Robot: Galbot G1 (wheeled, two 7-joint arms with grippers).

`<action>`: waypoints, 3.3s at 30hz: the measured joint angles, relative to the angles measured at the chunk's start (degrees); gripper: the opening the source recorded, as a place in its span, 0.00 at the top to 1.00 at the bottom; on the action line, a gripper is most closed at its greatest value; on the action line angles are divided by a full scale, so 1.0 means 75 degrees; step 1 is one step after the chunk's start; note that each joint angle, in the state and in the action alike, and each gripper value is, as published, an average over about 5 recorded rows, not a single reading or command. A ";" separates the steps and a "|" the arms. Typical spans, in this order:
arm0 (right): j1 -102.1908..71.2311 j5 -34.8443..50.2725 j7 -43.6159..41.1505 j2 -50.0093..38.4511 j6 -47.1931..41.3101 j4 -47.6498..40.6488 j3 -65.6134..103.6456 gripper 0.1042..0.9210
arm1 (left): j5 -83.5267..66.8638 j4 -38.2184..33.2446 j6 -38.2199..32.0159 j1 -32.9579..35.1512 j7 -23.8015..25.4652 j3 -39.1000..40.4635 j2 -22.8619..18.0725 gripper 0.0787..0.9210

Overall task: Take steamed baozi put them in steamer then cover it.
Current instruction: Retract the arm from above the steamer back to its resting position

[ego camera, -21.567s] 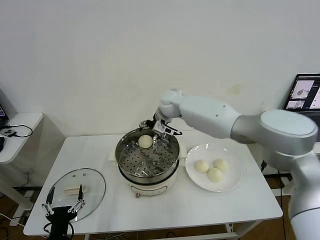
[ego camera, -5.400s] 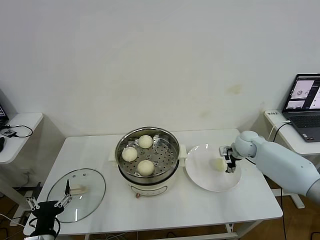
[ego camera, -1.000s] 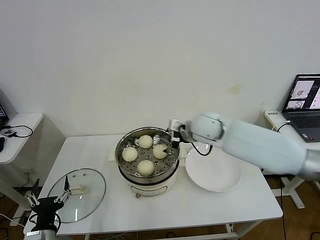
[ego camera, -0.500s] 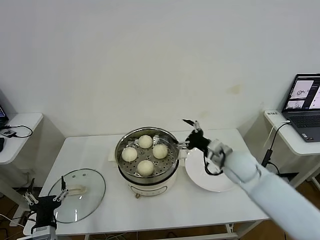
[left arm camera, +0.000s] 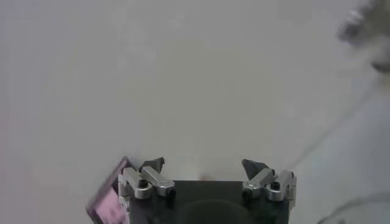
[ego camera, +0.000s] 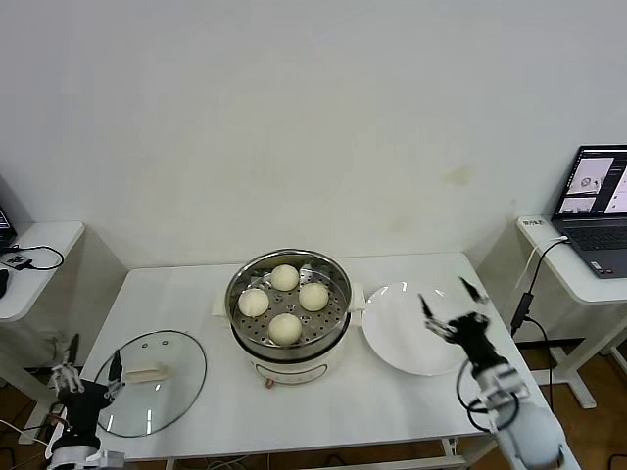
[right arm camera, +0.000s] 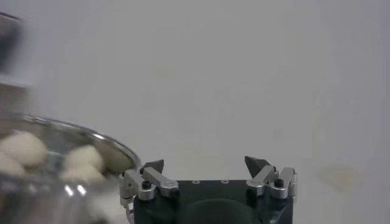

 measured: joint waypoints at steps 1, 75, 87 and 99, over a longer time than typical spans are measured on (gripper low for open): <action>-0.0113 -0.0062 0.0043 0.0120 0.0115 -0.0039 0.0182 0.12 | 0.0366 0.0068 0.0009 0.0022 0.0048 -0.0014 0.0063 0.12; -0.2041 -0.1029 0.0303 0.1914 0.1320 -0.0328 0.1502 0.12 | 0.3741 0.3034 -0.0144 -0.2300 0.0923 0.1007 0.0864 0.12; -0.2046 -0.1106 0.0303 0.1936 0.1344 -0.0383 0.1407 0.12 | 0.3449 0.3279 -0.0220 -0.2424 0.0858 0.1040 0.0823 0.25; -0.2070 -0.1141 0.0300 0.1928 0.1353 -0.0384 0.1402 0.12 | 0.3341 0.3424 -0.0264 -0.2410 0.0814 0.1013 0.0814 0.66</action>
